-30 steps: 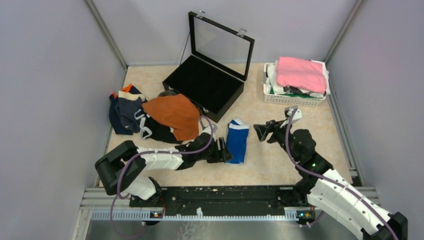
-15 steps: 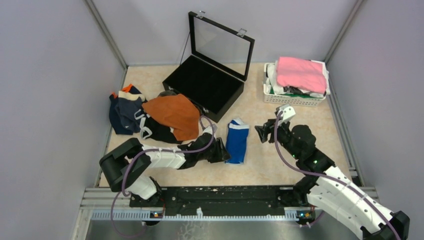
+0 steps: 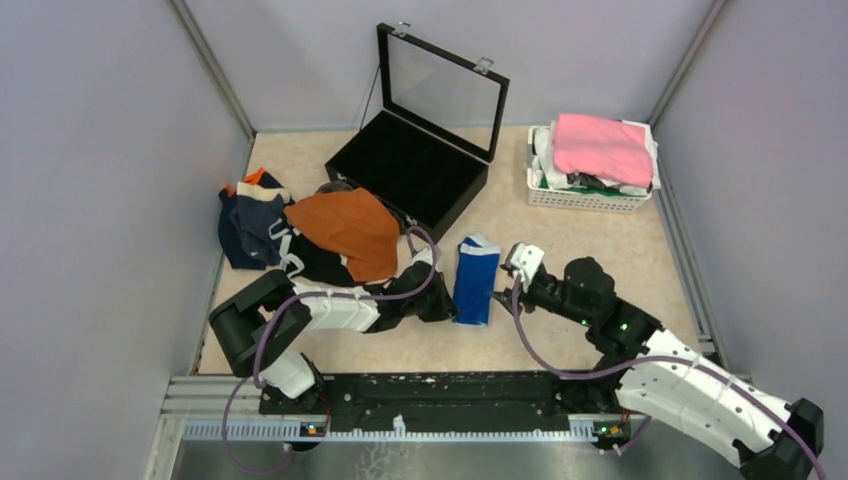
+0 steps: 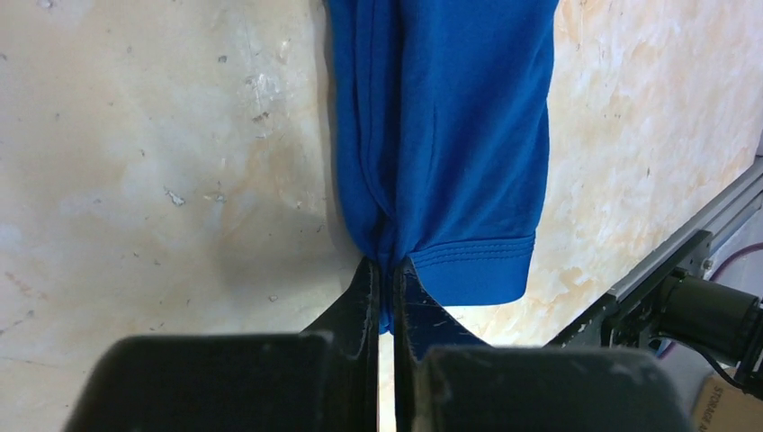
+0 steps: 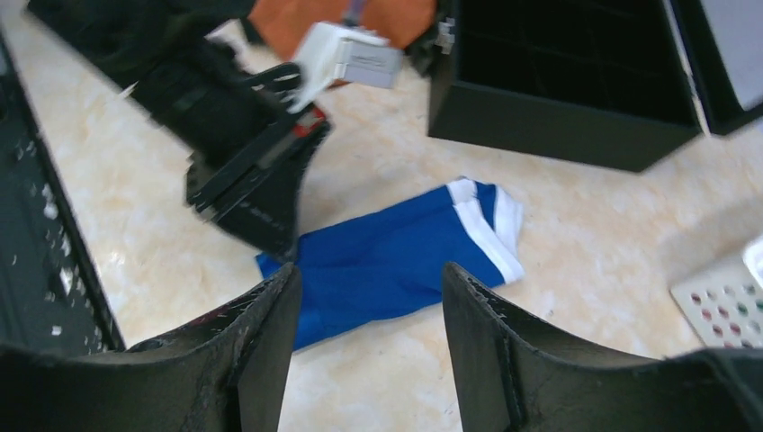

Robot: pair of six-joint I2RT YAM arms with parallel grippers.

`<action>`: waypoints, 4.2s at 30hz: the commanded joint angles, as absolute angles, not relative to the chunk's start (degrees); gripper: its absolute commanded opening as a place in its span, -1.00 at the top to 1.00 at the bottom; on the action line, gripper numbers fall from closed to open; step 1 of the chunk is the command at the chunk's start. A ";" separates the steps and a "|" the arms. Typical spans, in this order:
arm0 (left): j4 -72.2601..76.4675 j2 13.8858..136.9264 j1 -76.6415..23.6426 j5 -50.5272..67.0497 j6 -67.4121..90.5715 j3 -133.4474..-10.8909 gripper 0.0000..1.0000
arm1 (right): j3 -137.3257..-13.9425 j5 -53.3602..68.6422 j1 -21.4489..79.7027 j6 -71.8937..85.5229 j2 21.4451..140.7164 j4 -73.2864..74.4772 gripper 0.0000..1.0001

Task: Roll the underwear
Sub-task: Roll the underwear to the center of the board.

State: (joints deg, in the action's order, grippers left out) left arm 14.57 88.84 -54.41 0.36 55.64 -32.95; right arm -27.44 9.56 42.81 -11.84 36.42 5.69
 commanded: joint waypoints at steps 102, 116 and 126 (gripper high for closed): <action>5.10 70.08 -46.30 9.96 27.65 -40.69 0.53 | -7.78 3.22 64.81 -44.04 73.09 -46.70 1.00; 15.21 87.39 -46.49 25.36 25.87 -40.96 1.00 | -4.76 2.10 65.47 -31.20 69.08 -50.09 1.00; 14.05 93.29 -46.50 21.46 26.28 -40.14 1.00 | -3.63 2.48 65.57 -23.70 63.91 -48.46 1.00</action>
State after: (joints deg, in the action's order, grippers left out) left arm 11.97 92.99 -46.30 22.81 27.05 -39.75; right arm -4.36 1.61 65.12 -28.58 66.57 -46.96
